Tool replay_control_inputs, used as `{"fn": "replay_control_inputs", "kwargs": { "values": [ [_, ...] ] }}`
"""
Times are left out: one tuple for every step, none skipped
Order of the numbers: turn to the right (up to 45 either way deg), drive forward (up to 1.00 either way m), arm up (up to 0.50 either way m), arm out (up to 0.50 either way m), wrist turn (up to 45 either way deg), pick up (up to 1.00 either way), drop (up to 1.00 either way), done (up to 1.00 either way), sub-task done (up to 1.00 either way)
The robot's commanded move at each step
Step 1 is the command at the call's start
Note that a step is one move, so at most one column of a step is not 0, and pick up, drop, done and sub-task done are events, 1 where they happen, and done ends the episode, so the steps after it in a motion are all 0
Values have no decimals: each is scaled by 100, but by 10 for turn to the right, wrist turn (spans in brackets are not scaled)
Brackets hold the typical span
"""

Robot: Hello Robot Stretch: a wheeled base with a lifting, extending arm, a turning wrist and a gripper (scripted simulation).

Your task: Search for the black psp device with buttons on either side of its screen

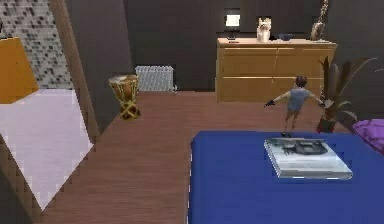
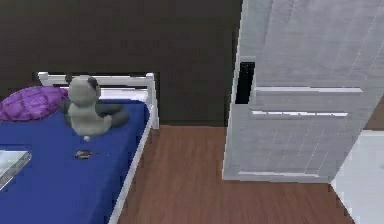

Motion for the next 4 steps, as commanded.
{"fn": "replay_control_inputs", "kwargs": {
  "values": [
    [-450,0,0,0,0,0,0,0,0],
    [-270,0,0,0,0,0,0,0,0],
    [0,60,0,0,0,0,0,0,0],
    [450,0,0,0,0,0,0,0,0]
  ]
}}
